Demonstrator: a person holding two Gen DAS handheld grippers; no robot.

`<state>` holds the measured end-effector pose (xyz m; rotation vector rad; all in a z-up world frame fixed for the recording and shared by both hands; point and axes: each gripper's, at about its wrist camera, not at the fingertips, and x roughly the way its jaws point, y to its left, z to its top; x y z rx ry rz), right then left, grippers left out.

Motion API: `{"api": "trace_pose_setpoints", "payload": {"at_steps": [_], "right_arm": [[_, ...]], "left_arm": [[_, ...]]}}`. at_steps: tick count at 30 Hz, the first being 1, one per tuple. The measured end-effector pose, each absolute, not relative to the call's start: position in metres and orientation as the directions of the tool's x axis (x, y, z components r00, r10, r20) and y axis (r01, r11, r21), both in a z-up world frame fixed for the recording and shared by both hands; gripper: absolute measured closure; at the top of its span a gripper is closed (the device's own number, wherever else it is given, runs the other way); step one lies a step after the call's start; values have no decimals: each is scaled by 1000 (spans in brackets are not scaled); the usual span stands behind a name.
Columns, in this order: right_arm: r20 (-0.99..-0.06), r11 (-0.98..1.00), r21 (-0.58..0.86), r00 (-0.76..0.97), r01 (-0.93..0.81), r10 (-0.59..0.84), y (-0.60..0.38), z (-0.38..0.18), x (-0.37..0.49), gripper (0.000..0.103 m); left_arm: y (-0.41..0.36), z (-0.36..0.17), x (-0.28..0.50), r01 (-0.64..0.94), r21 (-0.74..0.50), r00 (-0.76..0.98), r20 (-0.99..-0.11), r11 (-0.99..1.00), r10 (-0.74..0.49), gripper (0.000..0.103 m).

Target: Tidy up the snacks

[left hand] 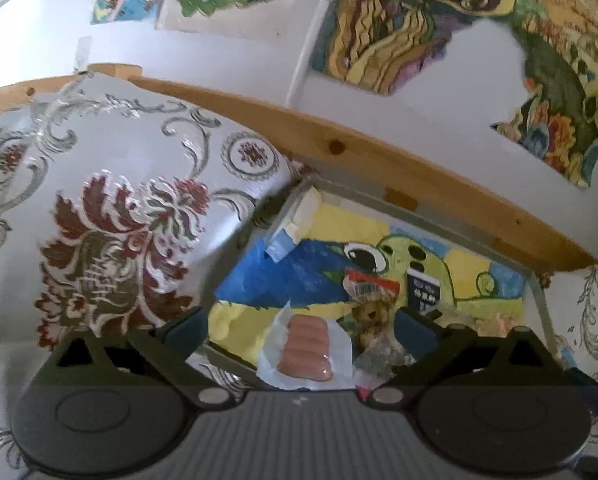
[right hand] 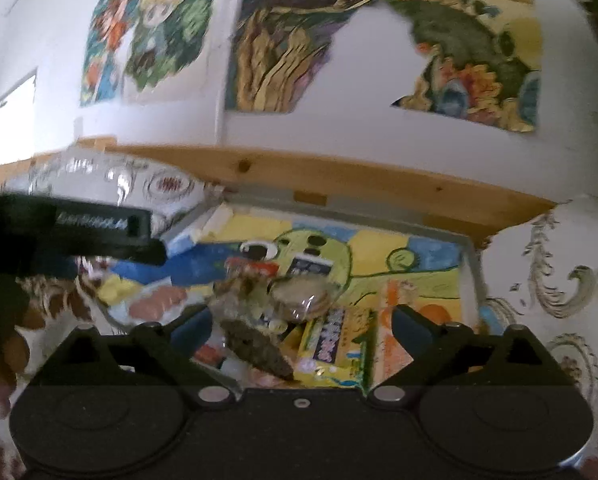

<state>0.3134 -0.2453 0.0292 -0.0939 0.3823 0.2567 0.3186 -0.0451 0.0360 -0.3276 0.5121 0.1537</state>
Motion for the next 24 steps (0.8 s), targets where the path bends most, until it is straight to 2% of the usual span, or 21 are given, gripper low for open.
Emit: {"api": "trace_pose_setpoints", "payload": {"at_steps": [4,15,24], "right_arm": [[-355,973,-2,910,-232,216,-254,46,295,1],[-292,982,11,938,-190,185,-255,81,239,1],[-251,992,91,962,-84,104,-265,85,182,1]], "left_arm": [[-42,48,299,-223,-281,875,-479,933,65,1],[-31,70,231,-198,-272,901,-428,942,66,0],[-28,72,182,-173,-237,917,-393,956,69,0]]}}
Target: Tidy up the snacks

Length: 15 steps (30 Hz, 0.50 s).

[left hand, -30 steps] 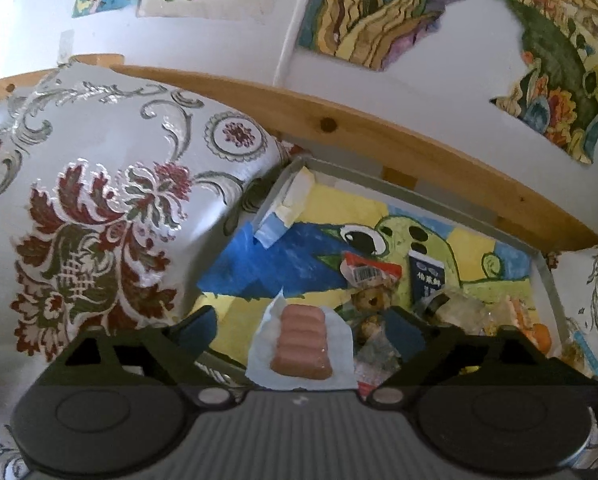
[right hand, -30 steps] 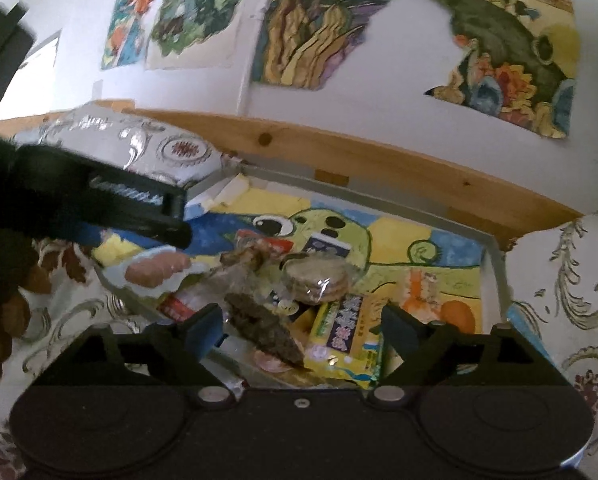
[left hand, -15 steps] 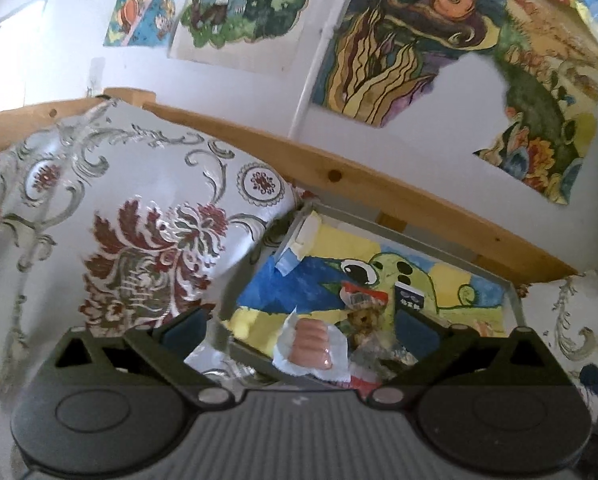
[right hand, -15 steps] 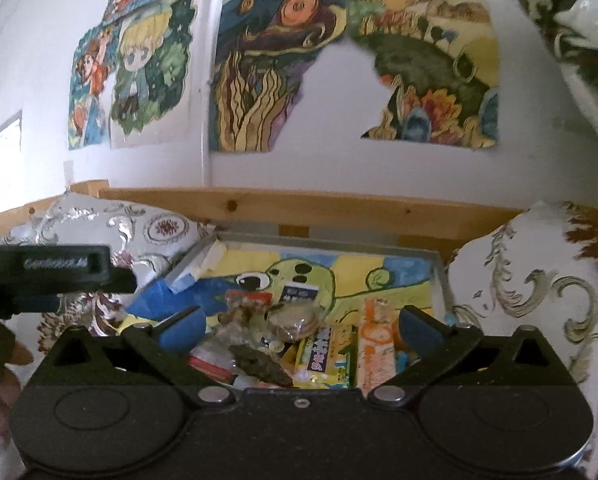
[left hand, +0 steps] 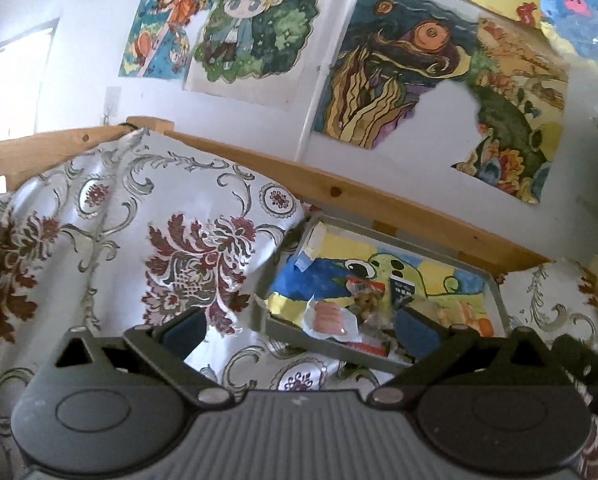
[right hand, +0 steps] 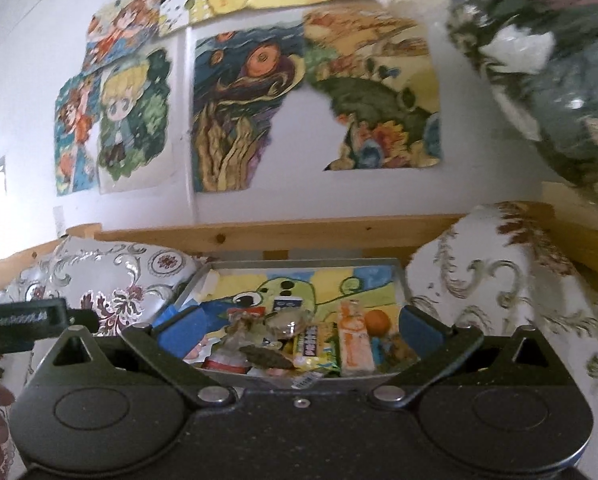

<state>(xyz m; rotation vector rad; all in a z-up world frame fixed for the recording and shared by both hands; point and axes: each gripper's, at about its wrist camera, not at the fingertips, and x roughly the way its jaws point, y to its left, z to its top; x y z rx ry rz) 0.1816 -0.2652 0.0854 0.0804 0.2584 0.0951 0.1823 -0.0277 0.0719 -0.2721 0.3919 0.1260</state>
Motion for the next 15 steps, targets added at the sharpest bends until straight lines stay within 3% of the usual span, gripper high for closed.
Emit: {"api": "trace_pose_setpoints", "payload": {"at_steps": [15], "right_arm": [[-269,996,77,961,-42,62,-261,69,115,1]], "left_arm": [[-30,61,114,-136,-160,934,-351,978,73,0]]}}
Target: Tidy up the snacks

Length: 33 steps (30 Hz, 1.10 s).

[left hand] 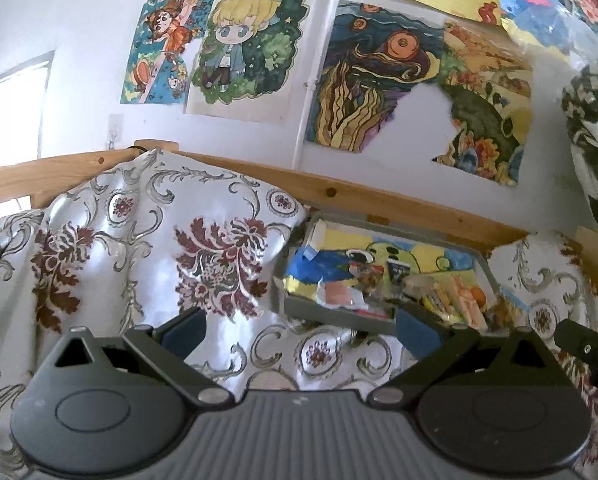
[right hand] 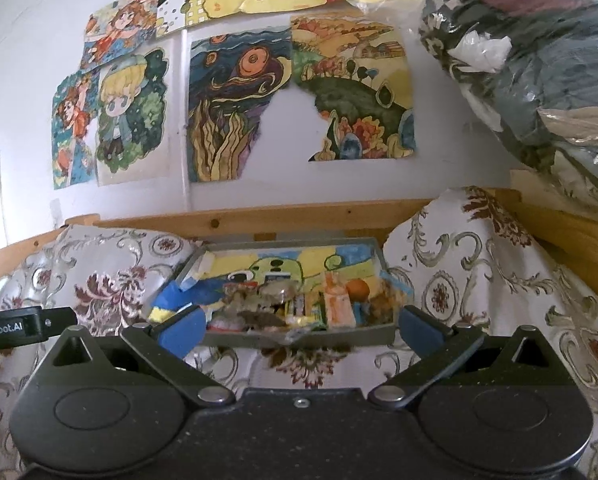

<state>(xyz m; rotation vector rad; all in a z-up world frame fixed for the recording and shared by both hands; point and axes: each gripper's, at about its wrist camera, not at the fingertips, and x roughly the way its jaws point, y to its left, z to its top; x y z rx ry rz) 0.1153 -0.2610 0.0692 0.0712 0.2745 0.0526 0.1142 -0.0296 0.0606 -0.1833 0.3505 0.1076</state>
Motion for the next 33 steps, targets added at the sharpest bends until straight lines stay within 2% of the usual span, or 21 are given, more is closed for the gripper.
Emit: {"api": "trace_pose_setpoints", "payload": {"at_steps": [12,23,33], "right_arm": [[-307,997,69,951,-21,41,-254,51,75,1],[-384,997,76,923,11,19,-247,31,53,1],[-397,995,86,918,54,-15,-239,19,37,1]], "left_arm": [[-24,41,76,-134,-141,926,-371,981,73,0],[-12,20,51,-110,-97,920,-386,989,64,0],[-9,11,41,-96,-71,911,-408,993,59,0]]}}
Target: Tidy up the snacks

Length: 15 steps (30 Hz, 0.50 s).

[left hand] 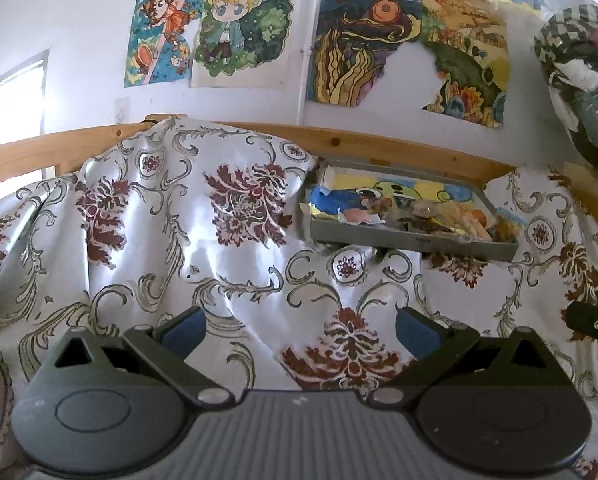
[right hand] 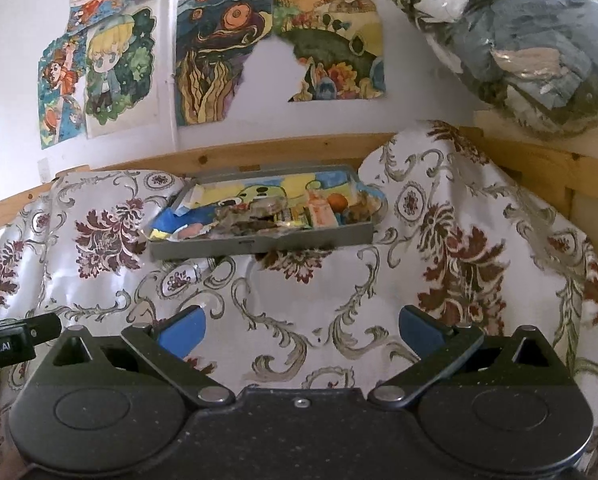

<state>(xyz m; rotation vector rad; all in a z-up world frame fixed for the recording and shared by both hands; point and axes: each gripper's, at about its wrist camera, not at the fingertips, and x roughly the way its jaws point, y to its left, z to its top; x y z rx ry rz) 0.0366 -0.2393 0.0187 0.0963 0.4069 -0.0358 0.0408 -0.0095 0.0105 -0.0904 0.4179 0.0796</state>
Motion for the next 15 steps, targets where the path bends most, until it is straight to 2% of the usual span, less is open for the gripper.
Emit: {"api": "trace_pose_setpoints", "payload": {"at_steps": [15], "right_arm": [[-420,994,103,907,21,24,-228,9,38,1]], "left_arm": [[-11,6,38,-98,-47,905,-420,994,69,0]]}}
